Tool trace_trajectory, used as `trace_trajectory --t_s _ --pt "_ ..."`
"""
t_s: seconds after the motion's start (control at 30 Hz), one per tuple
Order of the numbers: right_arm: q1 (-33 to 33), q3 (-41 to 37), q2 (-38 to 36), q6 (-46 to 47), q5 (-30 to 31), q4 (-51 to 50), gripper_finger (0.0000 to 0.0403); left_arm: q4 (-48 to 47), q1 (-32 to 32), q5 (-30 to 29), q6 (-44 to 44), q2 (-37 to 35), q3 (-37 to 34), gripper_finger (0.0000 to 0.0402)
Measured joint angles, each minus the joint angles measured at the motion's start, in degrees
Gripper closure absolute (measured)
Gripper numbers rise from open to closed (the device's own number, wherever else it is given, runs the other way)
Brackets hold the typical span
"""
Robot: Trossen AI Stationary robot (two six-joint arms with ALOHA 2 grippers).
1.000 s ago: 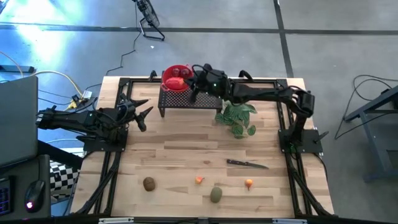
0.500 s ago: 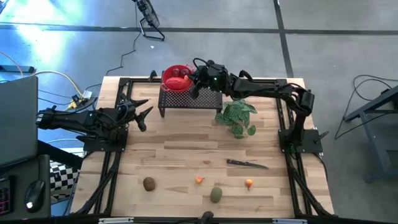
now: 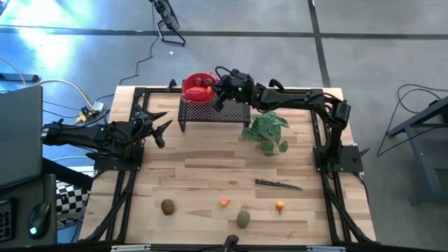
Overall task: Pick & Place Fruit
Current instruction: Put the top yellow pear in the red strainer bowl on the shelf, then put the right yellow pear in the red strainer bowl on the shelf
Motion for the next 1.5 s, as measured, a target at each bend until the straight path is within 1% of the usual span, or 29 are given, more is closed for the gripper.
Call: trace_trajectory --t_s 0.3,0.4,0.5,0.7,0.77,0.87,1.0,1.13,1.2,1.33,1.43,1.5 --pt "0.0 0.1 -0.1 -0.1 0.3 0.1 0.0399 0.0 0.0 0.0 0.0 0.0 0.0 0.0227" --pt "0.0 0.0 -0.1 -0.2 0.3 0.0 0.039 0.0 0.0 0.0 0.0 0.0 0.0 0.0227" --pt "0.0 0.0 -0.1 -0.7 0.7 0.1 0.0366 0.0 0.0 0.0 0.0 0.0 0.0 0.0227" --pt "0.1 0.0 -0.1 -1.9 3.0 0.3 0.03 0.0 0.0 0.0 0.0 0.0 0.0 0.0227" --pt "0.4 0.0 -0.6 -2.1 3.3 0.6 0.0288 0.0 0.0 0.0 0.0 0.0 0.0 0.0227" --pt "0.9 0.0 -3.0 -2.1 3.2 1.3 0.0283 0.0 0.0 0.0 0.0 0.0 0.0 0.0227" --pt "2.1 0.0 -6.5 -2.2 3.2 0.0 0.029 0.0 0.0 0.0 0.0 0.0 0.0 0.0227" --pt "3.2 0.0 -9.4 -2.9 3.0 -5.5 0.0302 0.0 0.0 0.0 0.0 0.0 0.0 0.0227" --pt "3.5 0.1 -11.0 -3.3 3.0 -10.4 0.0312 0.0 0.0 0.0 0.0 0.0 0.0 0.0227" --pt "4.2 0.1 -12.9 -3.3 3.3 -18.8 0.0348 0.0 0.0 0.0 0.0 0.0 0.0 0.0227" --pt "5.1 0.1 -13.3 -3.3 3.1 -22.0 0.0386 0.0 0.0 0.0 0.0 0.0 0.0 0.0227" --pt "5.6 0.1 -13.3 -3.3 2.9 -23.0 0.0394 0.0 0.0 0.0 0.0 0.0 0.0 0.0227"
